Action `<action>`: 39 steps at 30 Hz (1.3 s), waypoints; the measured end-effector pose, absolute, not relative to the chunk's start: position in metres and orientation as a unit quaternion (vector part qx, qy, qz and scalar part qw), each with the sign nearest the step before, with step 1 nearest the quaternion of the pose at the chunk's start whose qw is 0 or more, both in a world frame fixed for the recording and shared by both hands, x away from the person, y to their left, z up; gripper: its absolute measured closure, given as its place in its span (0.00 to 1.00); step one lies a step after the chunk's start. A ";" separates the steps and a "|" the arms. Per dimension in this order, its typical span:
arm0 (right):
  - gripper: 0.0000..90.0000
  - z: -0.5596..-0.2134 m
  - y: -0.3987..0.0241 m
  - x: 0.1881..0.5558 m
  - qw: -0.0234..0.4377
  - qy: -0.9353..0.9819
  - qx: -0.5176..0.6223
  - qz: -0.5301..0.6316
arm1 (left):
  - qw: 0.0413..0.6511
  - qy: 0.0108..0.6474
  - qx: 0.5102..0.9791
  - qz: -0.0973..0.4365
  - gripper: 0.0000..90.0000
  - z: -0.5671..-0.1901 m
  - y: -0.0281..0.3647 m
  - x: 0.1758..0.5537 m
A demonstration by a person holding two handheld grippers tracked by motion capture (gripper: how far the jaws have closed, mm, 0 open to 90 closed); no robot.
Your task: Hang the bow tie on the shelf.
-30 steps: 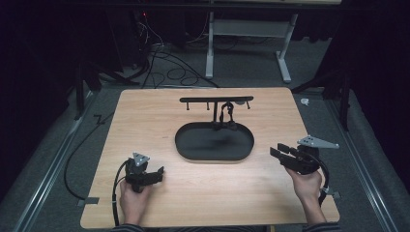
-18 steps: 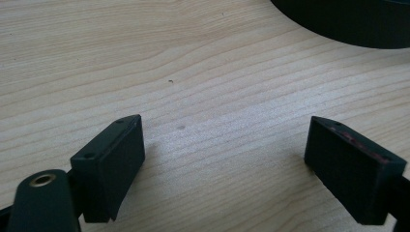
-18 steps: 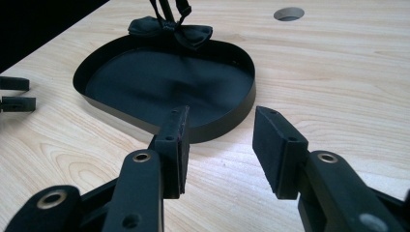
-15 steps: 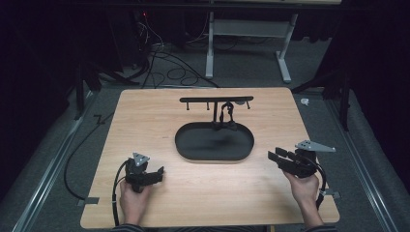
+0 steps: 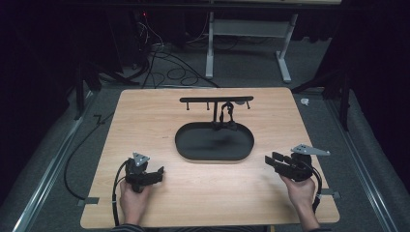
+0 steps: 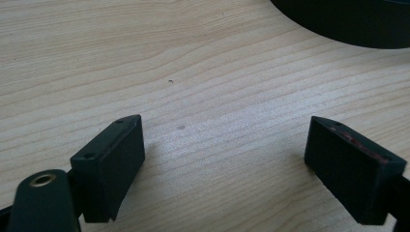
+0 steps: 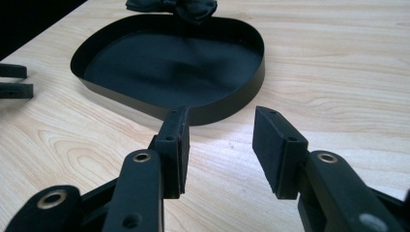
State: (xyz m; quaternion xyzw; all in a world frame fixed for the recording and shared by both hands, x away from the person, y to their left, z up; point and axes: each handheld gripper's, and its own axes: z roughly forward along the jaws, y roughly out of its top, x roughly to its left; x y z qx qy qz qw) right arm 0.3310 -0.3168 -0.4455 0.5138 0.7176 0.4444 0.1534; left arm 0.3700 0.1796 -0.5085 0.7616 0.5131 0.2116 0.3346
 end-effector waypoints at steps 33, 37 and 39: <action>0.65 -0.475 -0.298 0.336 0.135 0.732 0.514 0.426 | 0.334 0.513 0.762 0.211 0.16 -0.508 0.180 0.370; 0.65 -0.477 -0.295 0.337 0.133 0.737 0.509 0.425 | 0.334 0.513 0.762 0.212 0.16 -0.508 0.180 0.370; 0.65 -0.478 -0.292 0.337 0.132 0.740 0.508 0.421 | 0.335 0.513 0.761 0.212 0.16 -0.509 0.179 0.370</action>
